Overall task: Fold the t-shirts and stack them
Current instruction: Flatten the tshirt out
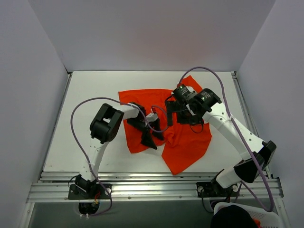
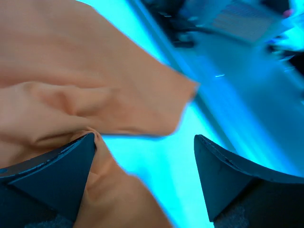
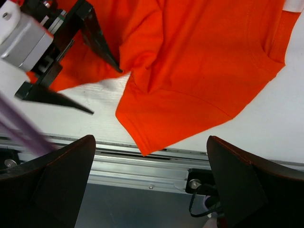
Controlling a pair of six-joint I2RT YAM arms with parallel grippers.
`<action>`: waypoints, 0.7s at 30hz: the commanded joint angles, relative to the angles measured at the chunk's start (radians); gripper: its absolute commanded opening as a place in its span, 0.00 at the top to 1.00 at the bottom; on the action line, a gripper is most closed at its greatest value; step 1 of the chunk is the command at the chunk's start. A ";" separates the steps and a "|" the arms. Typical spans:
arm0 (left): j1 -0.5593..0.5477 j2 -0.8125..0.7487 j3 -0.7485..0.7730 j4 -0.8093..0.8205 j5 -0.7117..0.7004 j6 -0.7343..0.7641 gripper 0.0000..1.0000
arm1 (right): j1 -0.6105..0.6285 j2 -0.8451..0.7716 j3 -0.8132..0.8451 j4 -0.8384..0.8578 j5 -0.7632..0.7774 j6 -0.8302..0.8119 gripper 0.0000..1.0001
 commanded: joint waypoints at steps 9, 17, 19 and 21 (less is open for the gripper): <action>0.084 -0.459 0.642 -0.427 -0.023 -1.039 0.06 | 0.001 0.001 0.079 0.115 0.006 0.015 0.00; 0.203 -0.890 0.350 0.308 -0.494 -1.777 0.06 | 0.004 0.039 0.170 0.131 0.031 0.037 0.00; 0.245 -0.902 0.394 0.249 -0.645 -1.833 0.06 | 0.005 0.065 0.208 0.087 0.089 0.032 0.00; 0.273 -0.850 0.518 0.044 -0.679 -1.781 0.06 | 0.002 0.108 0.280 0.039 0.144 0.028 0.00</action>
